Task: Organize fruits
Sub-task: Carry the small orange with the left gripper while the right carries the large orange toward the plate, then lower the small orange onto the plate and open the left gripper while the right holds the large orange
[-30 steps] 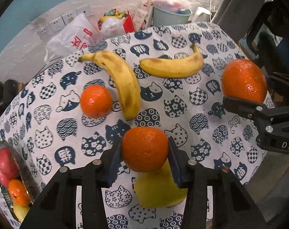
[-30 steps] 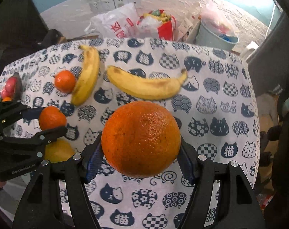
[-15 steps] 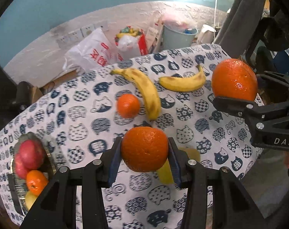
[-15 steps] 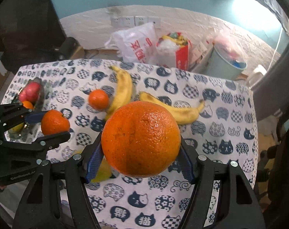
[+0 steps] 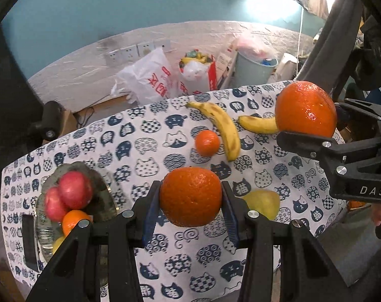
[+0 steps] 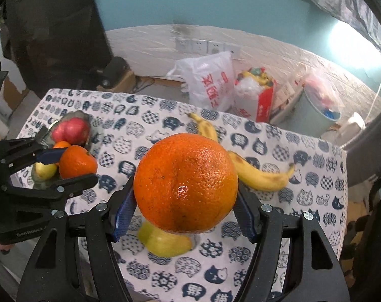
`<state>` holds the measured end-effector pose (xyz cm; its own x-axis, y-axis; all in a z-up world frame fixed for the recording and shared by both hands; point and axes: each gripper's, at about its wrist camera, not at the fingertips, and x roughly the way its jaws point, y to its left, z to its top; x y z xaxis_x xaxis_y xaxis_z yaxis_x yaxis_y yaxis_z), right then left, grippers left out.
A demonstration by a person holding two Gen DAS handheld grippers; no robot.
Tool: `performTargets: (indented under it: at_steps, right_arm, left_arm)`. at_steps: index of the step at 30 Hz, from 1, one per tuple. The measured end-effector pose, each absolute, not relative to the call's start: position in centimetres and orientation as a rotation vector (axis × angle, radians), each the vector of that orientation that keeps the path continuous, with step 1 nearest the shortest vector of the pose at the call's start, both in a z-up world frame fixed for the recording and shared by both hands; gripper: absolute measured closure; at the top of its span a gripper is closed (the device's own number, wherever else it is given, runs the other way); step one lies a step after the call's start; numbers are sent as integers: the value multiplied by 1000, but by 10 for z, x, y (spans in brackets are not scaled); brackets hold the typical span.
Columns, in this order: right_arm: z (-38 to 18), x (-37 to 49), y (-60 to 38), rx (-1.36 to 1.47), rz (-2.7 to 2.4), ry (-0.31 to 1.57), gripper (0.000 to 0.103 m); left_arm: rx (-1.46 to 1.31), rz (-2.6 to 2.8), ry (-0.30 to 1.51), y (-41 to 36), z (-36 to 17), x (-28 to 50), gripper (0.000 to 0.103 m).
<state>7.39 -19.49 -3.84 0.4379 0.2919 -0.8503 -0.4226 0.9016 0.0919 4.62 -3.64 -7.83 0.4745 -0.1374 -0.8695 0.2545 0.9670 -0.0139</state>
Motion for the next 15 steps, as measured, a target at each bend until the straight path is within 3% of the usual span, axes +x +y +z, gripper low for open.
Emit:
performTargets:
  at_steps: [15]
  right_arm:
    - [-36,78,-113,-170,571,1022,34]
  left_arm:
    - [35,-125,1040,52,-77,31,57]
